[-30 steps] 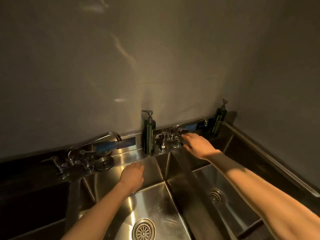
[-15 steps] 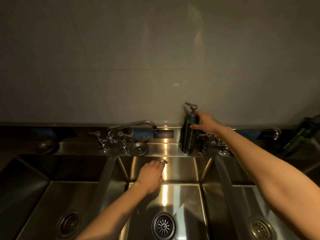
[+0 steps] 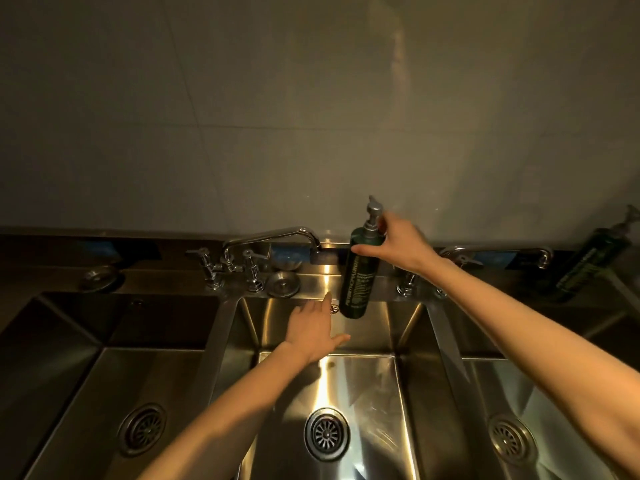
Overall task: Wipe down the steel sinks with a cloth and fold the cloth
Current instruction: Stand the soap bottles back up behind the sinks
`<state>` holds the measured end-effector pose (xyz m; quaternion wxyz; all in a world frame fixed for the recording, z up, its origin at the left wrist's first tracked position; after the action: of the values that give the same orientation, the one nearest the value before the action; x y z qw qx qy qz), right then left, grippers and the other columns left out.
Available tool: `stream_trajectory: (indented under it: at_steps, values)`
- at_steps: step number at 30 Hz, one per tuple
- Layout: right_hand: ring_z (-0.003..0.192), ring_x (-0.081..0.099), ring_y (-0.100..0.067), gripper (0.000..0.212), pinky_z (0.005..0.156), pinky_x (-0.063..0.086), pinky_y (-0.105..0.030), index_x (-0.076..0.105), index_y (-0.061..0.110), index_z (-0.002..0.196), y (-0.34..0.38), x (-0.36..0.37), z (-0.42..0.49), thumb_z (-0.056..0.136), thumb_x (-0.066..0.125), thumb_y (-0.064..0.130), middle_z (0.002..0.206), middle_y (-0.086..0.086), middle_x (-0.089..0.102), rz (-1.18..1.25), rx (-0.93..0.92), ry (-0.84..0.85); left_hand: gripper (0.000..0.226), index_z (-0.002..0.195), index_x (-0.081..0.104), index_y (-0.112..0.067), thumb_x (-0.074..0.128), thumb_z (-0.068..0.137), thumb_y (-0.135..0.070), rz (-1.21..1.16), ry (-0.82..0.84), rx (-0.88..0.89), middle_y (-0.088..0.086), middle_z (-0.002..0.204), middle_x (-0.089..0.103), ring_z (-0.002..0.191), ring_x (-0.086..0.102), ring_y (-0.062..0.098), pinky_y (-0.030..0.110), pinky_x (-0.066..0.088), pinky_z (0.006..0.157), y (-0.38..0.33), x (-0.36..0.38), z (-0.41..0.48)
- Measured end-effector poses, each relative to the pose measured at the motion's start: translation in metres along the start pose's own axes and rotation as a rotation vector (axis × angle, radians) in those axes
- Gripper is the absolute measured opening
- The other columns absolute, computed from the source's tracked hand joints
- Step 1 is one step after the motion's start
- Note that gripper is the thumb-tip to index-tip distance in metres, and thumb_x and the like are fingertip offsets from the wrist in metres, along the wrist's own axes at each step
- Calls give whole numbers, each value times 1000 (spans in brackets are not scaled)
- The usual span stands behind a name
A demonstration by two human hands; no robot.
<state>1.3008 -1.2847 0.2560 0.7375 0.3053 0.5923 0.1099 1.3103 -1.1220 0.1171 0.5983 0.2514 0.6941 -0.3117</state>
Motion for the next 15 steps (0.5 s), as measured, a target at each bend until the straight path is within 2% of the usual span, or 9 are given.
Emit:
stream_trajectory:
  at_steps: [3,5,8,9,12,15]
  values:
    - [89,59,-14,56,79,53,-33,51,18,107,36,8,-16,70,74,53,100,3,60,14,23,-6,95,145,19,-15,56,76,-68,-166,-10,-34,8,136,49,126,44,25,41,36,102,12,-5,-16]
    - [86,59,-14,58,75,53,-34,51,17,104,64,17,-27,68,73,58,98,3,61,-3,24,-23,88,138,30,-16,58,74,-69,-246,-44,-68,7,128,55,119,50,24,39,40,98,28,-12,-30]
    - [84,57,-13,55,66,46,-25,50,16,103,115,39,-44,72,72,57,96,2,59,-45,16,5,74,126,43,-18,59,74,-68,-271,-100,-95,3,118,61,108,57,22,37,43,91,62,-20,-58]
    - [87,57,-14,55,68,46,-26,50,16,106,132,50,-49,73,71,55,99,1,60,-35,12,35,71,122,46,-19,59,73,-68,-269,-118,-90,2,115,62,105,59,21,36,43,89,76,-23,-70]
    - [105,56,-16,70,90,49,-34,48,13,126,190,88,-65,73,73,52,122,-3,58,38,-43,174,68,119,51,-17,60,73,-66,-270,-136,-77,1,111,62,102,58,21,35,42,88,124,-30,-108]
    - [112,49,-14,80,93,45,-33,40,17,138,248,128,-80,74,72,53,133,-1,48,-100,-124,256,68,116,54,-15,57,73,-68,-245,-127,-82,4,110,61,103,56,23,35,41,84,181,-34,-151]
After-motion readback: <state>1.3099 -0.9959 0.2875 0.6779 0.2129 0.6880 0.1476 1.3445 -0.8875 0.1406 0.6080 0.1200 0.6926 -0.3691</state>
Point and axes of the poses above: each hand's wrist, its own z-axis towards the middle knuckle, its own x-axis out of the palm, y = z × x, the point moved 9 cm from there along z, towards the middle knuckle
